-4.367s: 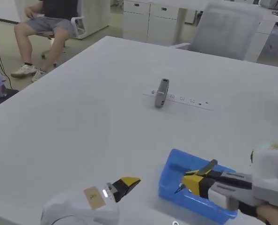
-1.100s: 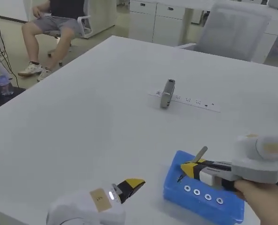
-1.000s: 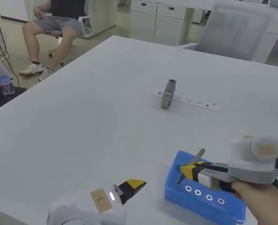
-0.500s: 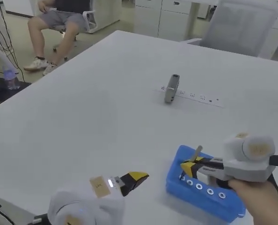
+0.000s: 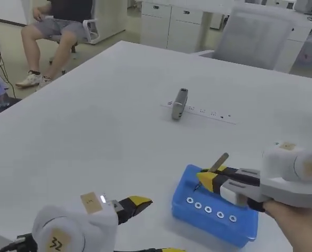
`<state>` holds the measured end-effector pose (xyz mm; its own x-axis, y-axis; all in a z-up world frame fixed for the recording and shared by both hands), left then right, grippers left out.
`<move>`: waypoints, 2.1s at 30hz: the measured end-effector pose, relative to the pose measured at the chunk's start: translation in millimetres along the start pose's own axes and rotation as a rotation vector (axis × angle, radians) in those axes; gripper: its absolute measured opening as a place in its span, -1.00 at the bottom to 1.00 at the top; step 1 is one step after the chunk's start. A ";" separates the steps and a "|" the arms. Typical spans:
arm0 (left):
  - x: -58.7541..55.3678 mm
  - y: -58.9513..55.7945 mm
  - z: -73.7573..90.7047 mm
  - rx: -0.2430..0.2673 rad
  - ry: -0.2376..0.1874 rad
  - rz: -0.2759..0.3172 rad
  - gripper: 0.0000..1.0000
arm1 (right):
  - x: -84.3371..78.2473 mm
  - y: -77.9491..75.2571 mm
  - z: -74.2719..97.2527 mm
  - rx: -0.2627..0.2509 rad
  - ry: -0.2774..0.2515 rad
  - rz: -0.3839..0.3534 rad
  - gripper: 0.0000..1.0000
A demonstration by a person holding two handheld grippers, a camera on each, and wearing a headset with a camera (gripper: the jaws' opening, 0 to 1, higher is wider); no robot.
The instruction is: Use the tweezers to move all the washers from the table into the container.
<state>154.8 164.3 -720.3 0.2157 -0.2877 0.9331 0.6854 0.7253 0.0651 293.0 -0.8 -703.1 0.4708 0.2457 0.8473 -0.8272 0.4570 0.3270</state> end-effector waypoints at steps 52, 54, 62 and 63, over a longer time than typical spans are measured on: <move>44.6 -36.6 -69.7 -0.648 0.214 -0.411 -1.00 | -108.7 40.9 43.5 0.144 0.479 0.397 -0.90; 39.9 -34.8 -70.2 -0.650 0.237 -0.429 -1.00 | -112.1 39.0 41.2 0.134 0.475 0.394 -0.90; 25.7 -20.8 -67.4 -0.648 0.305 -0.444 -1.00 | -116.8 33.9 40.6 0.104 0.378 0.316 -0.75; 21.9 -19.3 -66.5 -0.649 0.325 -0.459 -1.00 | -116.6 33.9 42.7 0.094 0.358 0.303 -0.66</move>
<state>192.6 102.3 -724.6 -0.0593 -0.7020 0.7097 0.9944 0.0207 0.1036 196.9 -50.5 -772.9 0.2669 0.6422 0.7185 -0.9598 0.2444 0.1382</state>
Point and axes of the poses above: the centre of the closed fingertips' face, and the gripper's own axes: z roughly backward along the fingers, y roughly to its left, x roughly out of its top, the point moved 9 cm from there along z, roughly backward along the fingers, and after that the axes turned 12 degrees about -z, right-handed, at the moved point
